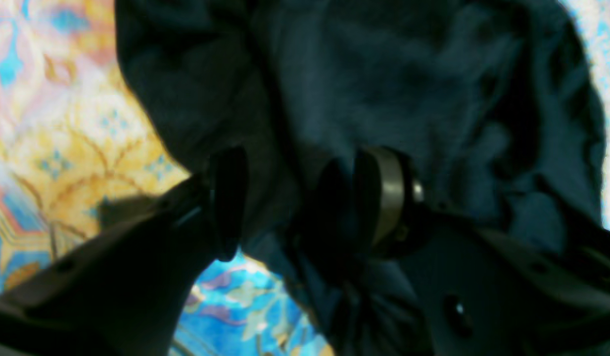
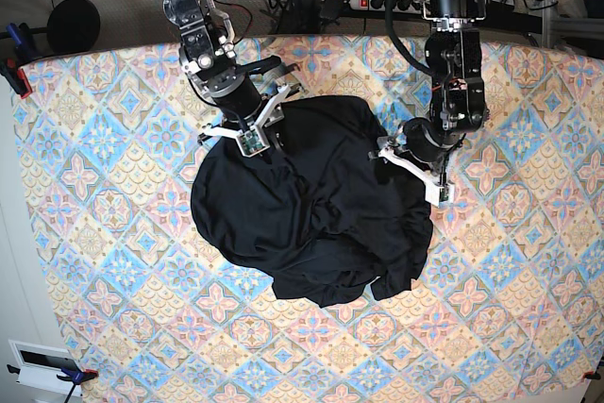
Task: Layout the t-shirt on the table in an organized manner, then fold the t-shirt properly
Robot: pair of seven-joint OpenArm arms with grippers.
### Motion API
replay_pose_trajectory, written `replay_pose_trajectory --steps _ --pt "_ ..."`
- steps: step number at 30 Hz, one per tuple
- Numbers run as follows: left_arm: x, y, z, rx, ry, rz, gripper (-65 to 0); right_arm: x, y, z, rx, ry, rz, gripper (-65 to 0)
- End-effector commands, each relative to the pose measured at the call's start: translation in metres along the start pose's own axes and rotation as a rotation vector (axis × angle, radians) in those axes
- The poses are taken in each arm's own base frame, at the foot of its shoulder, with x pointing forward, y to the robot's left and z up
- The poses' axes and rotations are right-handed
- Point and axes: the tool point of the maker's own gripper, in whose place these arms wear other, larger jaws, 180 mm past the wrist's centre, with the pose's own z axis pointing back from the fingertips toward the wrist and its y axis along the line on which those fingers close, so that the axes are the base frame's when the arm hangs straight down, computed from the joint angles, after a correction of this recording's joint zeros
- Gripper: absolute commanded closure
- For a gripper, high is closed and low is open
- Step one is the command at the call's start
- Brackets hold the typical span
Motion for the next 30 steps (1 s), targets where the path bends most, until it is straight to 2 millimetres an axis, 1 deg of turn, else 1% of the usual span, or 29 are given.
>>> replay_pose_trajectory --steps 1,5,8,11,16,19,21,24,26,29,30 --pt "0.021 -0.003 -0.001 -0.014 -0.062 0.000 -33.5 0.015 -0.001 0.000 -0.001 -0.055 -0.006 -17.2" --pt "0.020 0.011 -0.011 0.012 -0.064 0.014 -33.5 0.015 -0.001 0.000 -0.001 -0.054 -0.006 -17.2" --pt "0.020 0.015 -0.014 0.020 -0.069 0.018 -33.5 0.014 -0.001 0.000 0.000 -0.052 -0.006 -17.2" --pt "0.022 0.013 -0.013 0.013 -0.072 0.020 -33.5 0.014 -0.001 0.000 0.000 -0.052 -0.006 -17.2" --pt "0.047 0.000 -0.001 -0.011 -0.142 -0.013 -33.5 0.013 -0.001 0.000 0.000 -0.048 -0.007 -17.2" --pt "0.057 -0.007 0.006 -0.023 -0.176 -0.030 -33.5 0.007 -0.001 -0.001 0.001 -0.034 -0.010 -17.2" --pt "0.061 -0.009 0.007 -0.025 -0.185 -0.035 -33.5 0.004 -0.001 -0.002 0.001 -0.027 -0.011 -17.2" --pt "0.053 -0.005 0.000 -0.016 -0.156 -0.021 -33.5 0.004 -0.001 -0.002 0.001 -0.027 -0.011 -17.2" --pt "0.055 -0.004 -0.005 -0.015 -0.149 -0.015 -33.5 0.004 -0.001 -0.002 0.001 -0.027 -0.011 -17.2" --pt "0.045 0.004 -0.017 -0.004 -0.110 0.012 -33.5 0.005 -0.001 -0.002 0.001 -0.028 -0.011 -17.2" --pt "0.047 0.005 -0.019 -0.003 -0.107 0.016 -33.5 0.005 -0.001 -0.002 0.001 -0.028 -0.011 -17.2"
